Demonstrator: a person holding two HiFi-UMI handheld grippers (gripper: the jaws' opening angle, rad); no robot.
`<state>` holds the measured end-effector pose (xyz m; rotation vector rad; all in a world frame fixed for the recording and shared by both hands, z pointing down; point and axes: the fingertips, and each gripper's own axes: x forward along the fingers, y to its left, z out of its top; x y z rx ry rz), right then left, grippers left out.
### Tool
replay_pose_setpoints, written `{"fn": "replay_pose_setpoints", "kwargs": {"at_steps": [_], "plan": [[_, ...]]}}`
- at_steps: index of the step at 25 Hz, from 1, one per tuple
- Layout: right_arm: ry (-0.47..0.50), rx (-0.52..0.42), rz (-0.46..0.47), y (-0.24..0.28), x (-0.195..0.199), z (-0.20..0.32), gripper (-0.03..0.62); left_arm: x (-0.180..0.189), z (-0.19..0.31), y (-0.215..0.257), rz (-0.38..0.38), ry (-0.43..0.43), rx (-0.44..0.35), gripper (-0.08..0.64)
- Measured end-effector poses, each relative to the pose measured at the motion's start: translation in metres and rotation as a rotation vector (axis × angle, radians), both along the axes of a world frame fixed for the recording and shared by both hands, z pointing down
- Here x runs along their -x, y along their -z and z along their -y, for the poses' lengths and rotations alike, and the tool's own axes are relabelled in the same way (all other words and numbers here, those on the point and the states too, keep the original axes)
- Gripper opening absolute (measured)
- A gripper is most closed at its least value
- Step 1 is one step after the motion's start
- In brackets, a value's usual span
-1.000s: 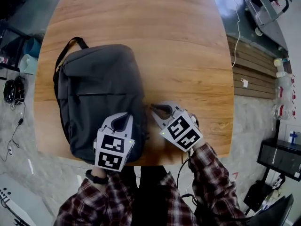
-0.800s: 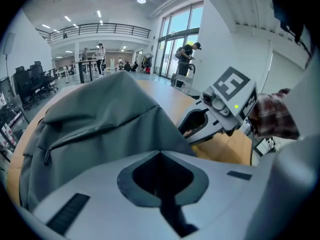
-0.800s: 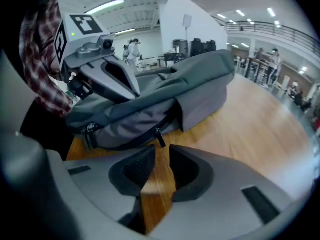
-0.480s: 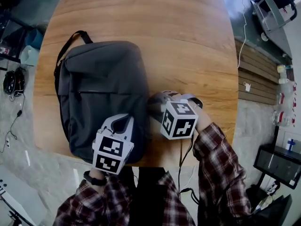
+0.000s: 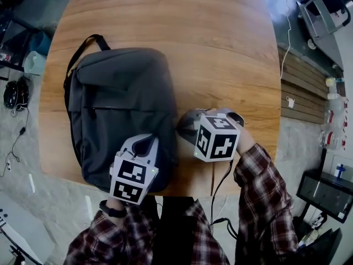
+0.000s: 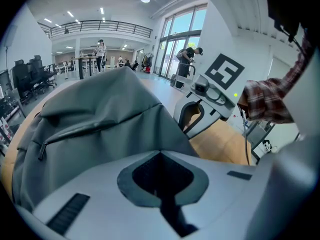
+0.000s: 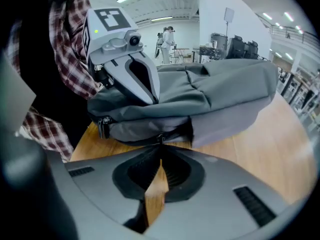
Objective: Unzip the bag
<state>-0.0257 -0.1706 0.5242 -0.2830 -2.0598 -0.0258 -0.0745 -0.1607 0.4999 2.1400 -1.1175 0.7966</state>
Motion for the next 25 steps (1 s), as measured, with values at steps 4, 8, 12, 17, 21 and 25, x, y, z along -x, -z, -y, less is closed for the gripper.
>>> {"fn": "replay_pose_setpoints", "kwargs": {"at_steps": [4, 8, 12, 17, 21, 25], "plan": [[-0.061, 0.066, 0.006, -0.003, 0.002, -0.002, 0.02, 0.001, 0.0, -0.002, 0.001, 0.003, 0.005, 0.006], [-0.078, 0.134, -0.008, -0.01, 0.008, -0.006, 0.02, 0.0, 0.0, -0.002, -0.008, 0.004, 0.009, 0.006], [-0.057, 0.17, -0.029, -0.011, 0.011, -0.006, 0.02, -0.001, 0.001, -0.004, -0.006, -0.001, 0.013, 0.006], [-0.047, 0.066, -0.053, -0.009, 0.009, -0.006, 0.012, -0.001, 0.002, -0.009, -0.002, 0.002, 0.022, 0.006], [-0.141, 0.015, -0.059, -0.011, -0.003, -0.009, 0.012, 0.0, 0.005, -0.013, 0.0, 0.015, 0.028, 0.006], [-0.241, 0.0, -0.071, -0.014, -0.012, -0.029, 0.011, 0.002, 0.008, -0.017, 0.001, 0.038, 0.042, 0.006]]}}
